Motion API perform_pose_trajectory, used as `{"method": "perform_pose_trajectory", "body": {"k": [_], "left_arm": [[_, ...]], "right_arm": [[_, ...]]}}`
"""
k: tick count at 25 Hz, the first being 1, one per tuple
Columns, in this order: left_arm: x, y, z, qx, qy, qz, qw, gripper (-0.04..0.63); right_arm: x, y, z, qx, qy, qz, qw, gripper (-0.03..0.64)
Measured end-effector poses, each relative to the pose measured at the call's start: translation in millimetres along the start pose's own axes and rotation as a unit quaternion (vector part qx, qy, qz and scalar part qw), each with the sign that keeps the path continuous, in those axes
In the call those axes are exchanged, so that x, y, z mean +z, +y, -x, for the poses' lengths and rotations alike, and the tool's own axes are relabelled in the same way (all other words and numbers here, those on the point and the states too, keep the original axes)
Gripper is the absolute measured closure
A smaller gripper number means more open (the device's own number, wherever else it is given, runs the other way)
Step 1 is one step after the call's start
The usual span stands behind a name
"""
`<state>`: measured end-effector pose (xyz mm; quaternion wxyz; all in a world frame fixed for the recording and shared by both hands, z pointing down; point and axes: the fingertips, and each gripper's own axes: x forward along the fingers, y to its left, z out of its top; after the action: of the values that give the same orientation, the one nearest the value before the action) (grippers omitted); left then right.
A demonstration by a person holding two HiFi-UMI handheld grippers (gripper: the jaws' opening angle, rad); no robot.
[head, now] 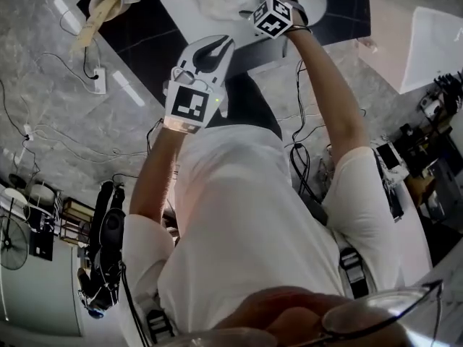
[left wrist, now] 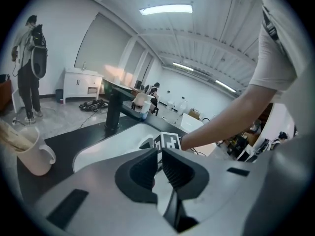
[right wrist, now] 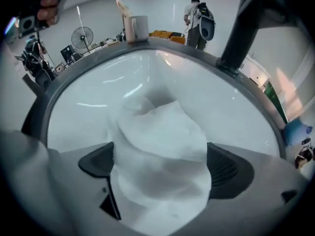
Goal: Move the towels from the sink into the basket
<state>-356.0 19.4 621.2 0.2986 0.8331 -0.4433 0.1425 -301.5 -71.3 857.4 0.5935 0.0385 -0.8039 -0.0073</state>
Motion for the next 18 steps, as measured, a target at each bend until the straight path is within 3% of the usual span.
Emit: {"method": "perform_pose_trajectory", "body": {"k": [3, 8, 10, 13, 15, 18], "left_arm": [[-7.0, 5.4, -3.6, -0.004, 0.003, 0.008, 1.0000, 0.565], [-18.5, 11.6, -7.2, -0.007, 0.007, 0.025, 0.9996, 0.565], [-25.6, 16.1, -7.3, -0.007, 0.010, 0.032, 0.9994, 0.565], [-31.2, 19.5, -7.5, -0.008, 0.015, 0.034, 0.9993, 0.565], [-29.2, 17.0, -6.6, -0.009, 0.017, 0.031, 0.9993, 0.565], [-21.2, 12.2, -3.3, -0.006, 0.014, 0.026, 0.9995, 0.565]], "right_arm": [[-0.3, -3.0, -24.5, 0.030, 0.023, 0.009, 0.999, 0.037], [-12.8, -3.8, -52.4, 0.096, 0.070, -0.017, 0.993, 0.042], [-10.1, 0.3, -55.5, 0.114, 0.083, -0.014, 0.990, 0.143], [-7.3, 4.1, -54.1, 0.112, 0.089, -0.015, 0.989, 0.390], [-7.6, 5.1, -48.7, 0.103, 0.078, -0.040, 0.991, 0.453], [-7.0, 7.3, -30.7, 0.091, 0.045, -0.091, 0.991, 0.493]]}}
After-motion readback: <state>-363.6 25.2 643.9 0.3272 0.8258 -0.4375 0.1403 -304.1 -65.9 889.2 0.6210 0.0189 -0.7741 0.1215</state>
